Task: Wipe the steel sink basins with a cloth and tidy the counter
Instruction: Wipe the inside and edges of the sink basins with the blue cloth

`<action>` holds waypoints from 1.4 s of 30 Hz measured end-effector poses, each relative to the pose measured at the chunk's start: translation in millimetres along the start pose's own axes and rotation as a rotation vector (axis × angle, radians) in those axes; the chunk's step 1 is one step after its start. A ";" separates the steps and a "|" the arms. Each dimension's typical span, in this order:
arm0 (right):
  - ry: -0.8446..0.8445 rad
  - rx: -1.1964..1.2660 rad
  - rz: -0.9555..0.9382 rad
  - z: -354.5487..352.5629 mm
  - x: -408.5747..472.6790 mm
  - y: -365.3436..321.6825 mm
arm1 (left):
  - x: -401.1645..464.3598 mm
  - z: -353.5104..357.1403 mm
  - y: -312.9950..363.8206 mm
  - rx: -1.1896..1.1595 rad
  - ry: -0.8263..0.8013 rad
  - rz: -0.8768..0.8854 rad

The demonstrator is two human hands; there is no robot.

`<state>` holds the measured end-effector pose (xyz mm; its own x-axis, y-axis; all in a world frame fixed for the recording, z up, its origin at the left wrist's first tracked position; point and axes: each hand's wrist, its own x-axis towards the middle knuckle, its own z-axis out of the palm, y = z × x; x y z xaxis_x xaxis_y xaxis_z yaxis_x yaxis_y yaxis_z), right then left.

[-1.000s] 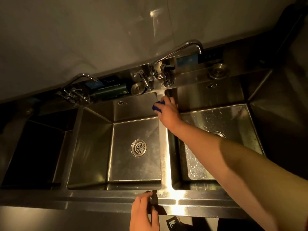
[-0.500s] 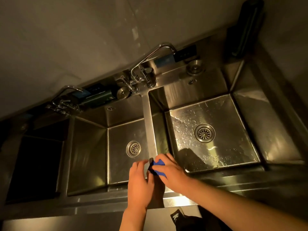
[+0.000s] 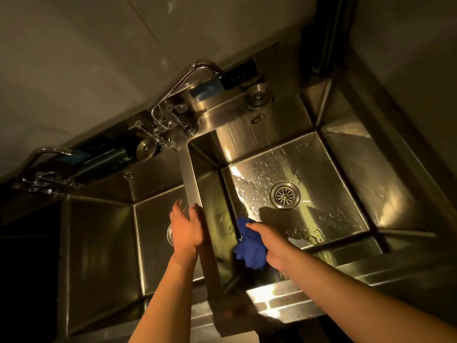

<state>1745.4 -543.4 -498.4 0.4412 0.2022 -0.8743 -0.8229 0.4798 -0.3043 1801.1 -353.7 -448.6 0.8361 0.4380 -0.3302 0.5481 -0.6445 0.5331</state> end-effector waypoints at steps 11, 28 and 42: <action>-0.052 -0.045 -0.287 93.1 48.5 23.2 | 32.9 34.3 10.7 -0.089 0.334 -0.407; 0.124 -0.262 -0.172 108.3 194.3 -36.1 | 39.3 40.9 5.3 -0.009 0.341 -0.418; 0.184 -0.254 0.083 114.6 70.4 -13.9 | 31.8 35.6 19.9 -0.022 0.309 -0.462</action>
<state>1828.9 -438.0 -512.3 0.3152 0.0628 -0.9469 -0.9267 0.2354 -0.2929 1839.3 -374.9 -476.2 0.4624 0.8373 -0.2917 0.8529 -0.3300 0.4046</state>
